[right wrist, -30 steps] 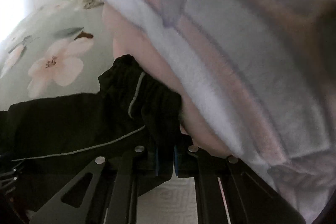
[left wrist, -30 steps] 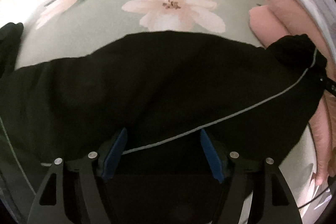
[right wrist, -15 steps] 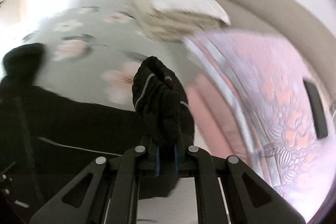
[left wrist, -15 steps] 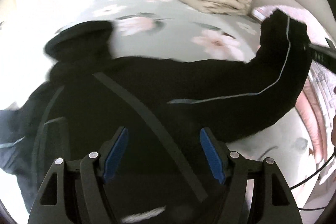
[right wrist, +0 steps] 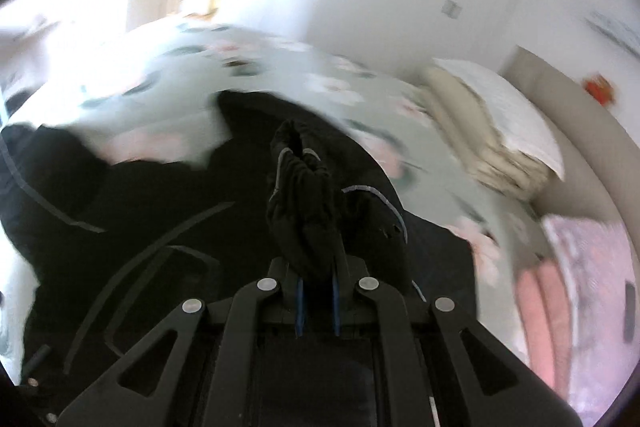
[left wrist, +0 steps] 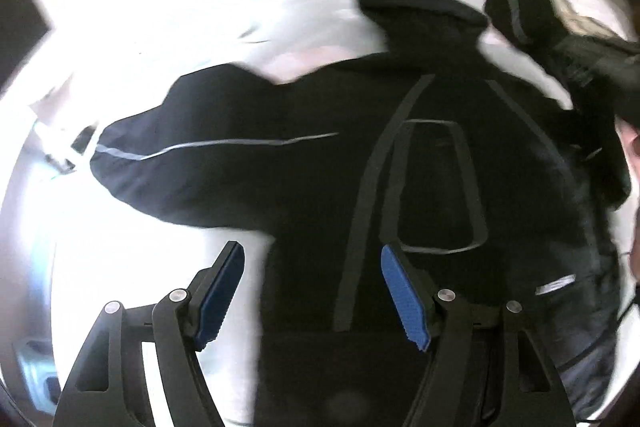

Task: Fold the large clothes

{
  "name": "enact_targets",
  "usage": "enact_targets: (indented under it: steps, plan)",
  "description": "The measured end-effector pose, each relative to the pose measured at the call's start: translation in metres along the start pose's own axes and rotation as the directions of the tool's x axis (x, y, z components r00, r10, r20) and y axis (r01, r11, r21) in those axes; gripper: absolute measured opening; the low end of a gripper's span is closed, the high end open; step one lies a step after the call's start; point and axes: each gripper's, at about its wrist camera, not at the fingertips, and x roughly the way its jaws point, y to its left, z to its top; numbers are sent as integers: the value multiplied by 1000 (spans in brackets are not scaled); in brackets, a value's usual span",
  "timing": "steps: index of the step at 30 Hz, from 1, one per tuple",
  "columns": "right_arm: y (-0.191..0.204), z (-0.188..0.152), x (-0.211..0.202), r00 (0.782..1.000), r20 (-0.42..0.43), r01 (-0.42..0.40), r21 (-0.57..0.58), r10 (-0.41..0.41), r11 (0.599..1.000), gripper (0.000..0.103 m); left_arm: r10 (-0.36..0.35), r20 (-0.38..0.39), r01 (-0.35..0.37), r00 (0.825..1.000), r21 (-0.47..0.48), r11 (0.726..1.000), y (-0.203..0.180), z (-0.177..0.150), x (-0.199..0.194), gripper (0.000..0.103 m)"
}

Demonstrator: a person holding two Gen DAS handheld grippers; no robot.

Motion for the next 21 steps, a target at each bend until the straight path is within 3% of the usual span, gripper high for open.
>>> enact_targets:
  steps: [4,7,9,10,11,13,15,17,18,19,21]
  plan:
    - [77,-7,39,993,-96,-77,-74,70,994,10,35,-24,-36,999,-29,999,45,-13,13,73]
    - [113,-23,75,971,-207,-138,-81,119,987,11,49,-46,-51,998,-36,998,62,-23,25,73]
    - [127,-35,93,953,-273,-162,-91,132,983,17,42,-67,-46,997,-47,998,66,-26,36,73]
    - [135,-42,102,938,-313,-185,-92,148,979,26,35,-73,-39,997,-52,998,68,-27,39,73]
    - [144,-48,105,928,-337,-200,-88,160,976,29,23,-79,-28,997,-60,998,70,-29,43,73]
    - [146,-51,102,936,-318,-197,-115,152,974,32,2,-79,-8,997,-71,997,74,-34,44,73]
    - [142,-51,101,922,-337,-243,-117,192,963,36,-30,-78,23,996,-91,996,76,-32,49,73]
    - [125,-44,91,877,-351,-363,-33,329,931,46,-58,-72,50,996,-113,992,77,-25,53,73]
    - [120,-41,83,850,-348,-416,15,395,909,56,-74,-62,66,995,-125,990,76,-20,54,73]
    - [107,-39,73,812,-342,-479,73,473,875,66,-89,-53,81,995,-134,988,76,-15,54,73]
    - [81,-41,55,769,-300,-548,144,564,824,67,-129,-35,123,991,-142,982,71,-3,54,73]
